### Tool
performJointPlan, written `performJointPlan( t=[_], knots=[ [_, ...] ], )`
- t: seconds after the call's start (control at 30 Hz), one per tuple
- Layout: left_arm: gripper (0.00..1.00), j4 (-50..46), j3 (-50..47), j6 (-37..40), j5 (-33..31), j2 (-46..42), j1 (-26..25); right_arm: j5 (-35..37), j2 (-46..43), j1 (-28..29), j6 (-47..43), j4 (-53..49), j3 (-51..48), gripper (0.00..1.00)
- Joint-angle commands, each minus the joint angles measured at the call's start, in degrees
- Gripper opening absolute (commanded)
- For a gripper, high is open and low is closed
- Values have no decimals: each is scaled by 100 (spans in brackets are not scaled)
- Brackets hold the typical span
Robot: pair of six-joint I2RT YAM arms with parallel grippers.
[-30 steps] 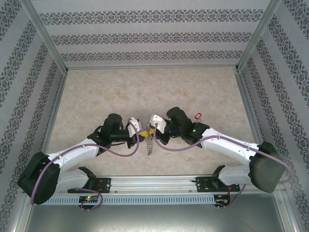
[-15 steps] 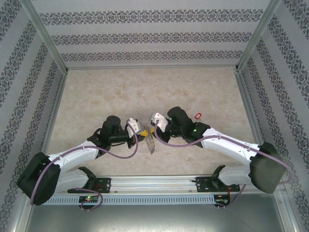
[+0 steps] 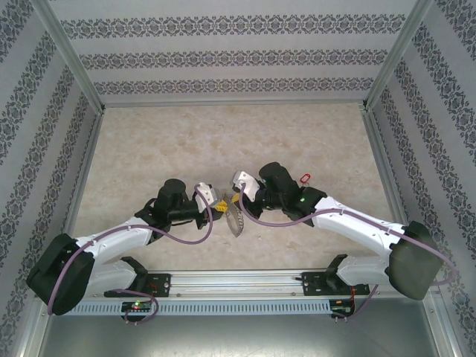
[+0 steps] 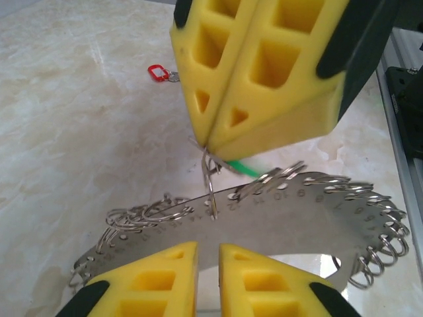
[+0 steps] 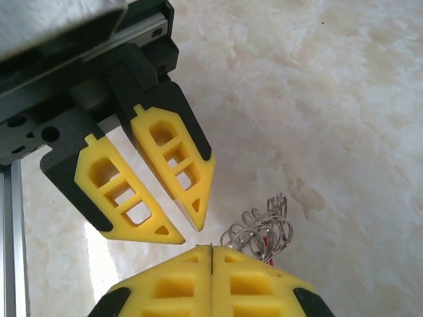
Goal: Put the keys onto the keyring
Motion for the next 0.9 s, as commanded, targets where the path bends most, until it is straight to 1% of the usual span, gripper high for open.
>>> performJointPlan(
  t=[0.0,0.4,0.67,0.87],
  knots=[
    [20,-179,136,108,115,-16,26,58,-127,82,-173,-65,197,0],
    [25,-321,375,55,380,-138,20,84,-119,102,-242,-105,221,0],
    [26,-326,542,62,548,68,12,87,-101,112,-248,-91,232,0],
    [26,-285,623,93,508,212,17,79,-101,109,-257,-89,230,0]
  ],
)
